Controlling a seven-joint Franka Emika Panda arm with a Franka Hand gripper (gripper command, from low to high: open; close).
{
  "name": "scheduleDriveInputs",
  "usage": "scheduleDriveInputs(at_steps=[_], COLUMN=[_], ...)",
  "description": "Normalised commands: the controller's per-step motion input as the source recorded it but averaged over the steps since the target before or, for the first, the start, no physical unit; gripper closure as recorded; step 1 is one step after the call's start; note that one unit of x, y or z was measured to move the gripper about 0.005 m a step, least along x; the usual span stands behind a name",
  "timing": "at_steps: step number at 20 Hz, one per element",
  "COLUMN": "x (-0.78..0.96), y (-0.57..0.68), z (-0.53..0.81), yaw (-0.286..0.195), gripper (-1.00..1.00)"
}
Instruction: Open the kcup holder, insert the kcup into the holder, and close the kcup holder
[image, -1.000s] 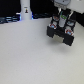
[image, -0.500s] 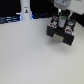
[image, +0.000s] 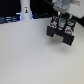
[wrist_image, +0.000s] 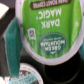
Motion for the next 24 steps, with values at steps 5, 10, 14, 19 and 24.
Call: scheduleDriveInputs(at_steps=[5,10,14,19,24], x=[0.09,0.11,0.15,0.35,0.40], y=[0.16,0.15,0.08,-0.15,-0.32], z=[0.00,0.09,0.29,0.43,0.44], yaw=[0.052,0.065,0.094,0.100,0.110], gripper=[-1.00,-1.00,-1.00,-1.00,-1.00])
